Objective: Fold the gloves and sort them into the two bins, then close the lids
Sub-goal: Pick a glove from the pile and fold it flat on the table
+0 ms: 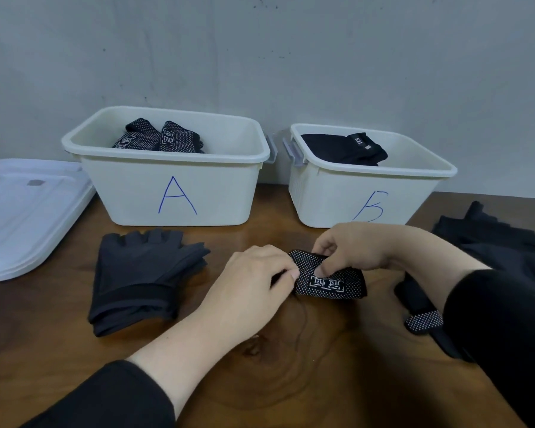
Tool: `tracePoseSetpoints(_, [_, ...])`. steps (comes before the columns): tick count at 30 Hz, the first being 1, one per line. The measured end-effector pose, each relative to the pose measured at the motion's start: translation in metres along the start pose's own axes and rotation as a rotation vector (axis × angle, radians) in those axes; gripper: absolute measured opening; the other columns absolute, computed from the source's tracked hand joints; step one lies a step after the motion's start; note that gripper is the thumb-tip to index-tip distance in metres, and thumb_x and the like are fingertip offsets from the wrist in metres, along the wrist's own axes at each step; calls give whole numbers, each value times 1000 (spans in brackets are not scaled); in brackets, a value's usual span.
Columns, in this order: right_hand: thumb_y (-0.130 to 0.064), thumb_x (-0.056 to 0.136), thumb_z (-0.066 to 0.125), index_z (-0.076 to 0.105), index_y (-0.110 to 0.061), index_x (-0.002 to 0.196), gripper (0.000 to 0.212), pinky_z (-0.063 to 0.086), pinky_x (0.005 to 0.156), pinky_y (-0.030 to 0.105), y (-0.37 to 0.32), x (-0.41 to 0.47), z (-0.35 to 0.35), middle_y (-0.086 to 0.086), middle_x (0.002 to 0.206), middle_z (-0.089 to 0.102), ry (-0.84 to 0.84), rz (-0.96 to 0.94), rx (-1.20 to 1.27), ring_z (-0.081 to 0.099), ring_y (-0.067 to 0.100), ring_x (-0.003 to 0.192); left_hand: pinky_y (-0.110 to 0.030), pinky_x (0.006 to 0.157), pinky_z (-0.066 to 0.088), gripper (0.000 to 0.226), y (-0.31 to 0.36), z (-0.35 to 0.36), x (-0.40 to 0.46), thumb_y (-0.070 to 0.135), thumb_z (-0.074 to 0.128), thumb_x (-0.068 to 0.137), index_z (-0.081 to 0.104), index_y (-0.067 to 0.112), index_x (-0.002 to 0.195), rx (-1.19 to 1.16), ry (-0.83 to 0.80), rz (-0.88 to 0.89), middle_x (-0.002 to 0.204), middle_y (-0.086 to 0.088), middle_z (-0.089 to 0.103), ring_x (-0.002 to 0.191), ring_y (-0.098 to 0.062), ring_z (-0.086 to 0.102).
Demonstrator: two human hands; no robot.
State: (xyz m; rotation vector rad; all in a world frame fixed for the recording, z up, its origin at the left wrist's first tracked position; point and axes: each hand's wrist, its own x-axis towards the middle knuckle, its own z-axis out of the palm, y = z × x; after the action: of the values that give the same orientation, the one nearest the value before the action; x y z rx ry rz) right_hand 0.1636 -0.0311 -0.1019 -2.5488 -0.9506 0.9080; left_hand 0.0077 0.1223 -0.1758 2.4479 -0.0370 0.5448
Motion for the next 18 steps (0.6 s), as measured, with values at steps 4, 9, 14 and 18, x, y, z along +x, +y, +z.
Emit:
tracePoseSetpoints(4, [-16, 84, 80, 76, -13, 97, 15, 54, 82, 27, 9, -10, 7, 2, 92, 79, 128, -36, 266, 72, 12, 84, -3, 82, 40, 13, 2, -9, 6, 32, 57, 98, 69, 33, 103, -289, 275, -304, 102, 20, 65, 99, 7, 57])
tracePoseSetpoints(9, [-7, 87, 75, 73, -4, 100, 13, 57, 80, 27, 0, -21, 20, 9, 94, 79, 382, -101, 723, 74, 21, 88, -36, 95, 57, 29, 15, -6, 10, 29, 61, 99, 64, 19, 126, -1045, 390, -715, 116, 0, 71, 100, -13, 72])
tracePoseSetpoints(14, [-3, 87, 74, 72, -4, 102, 15, 58, 74, 25, -26, -29, 39, 9, 94, 79, 434, -152, 841, 75, 19, 84, -44, 98, 55, 28, 34, -15, 9, 29, 55, 103, 67, 11, 120, -1433, 169, -693, 115, -7, 74, 108, -23, 70])
tracePoseSetpoints(18, [-9, 87, 76, 70, -3, 105, 21, 59, 76, 32, -38, -37, 47, 12, 97, 78, 393, -138, 947, 74, 23, 85, -45, 95, 57, 21, 32, -24, 11, 18, 60, 100, 71, 10, 116, -1447, 116, -684, 112, -9, 75, 108, -24, 71])
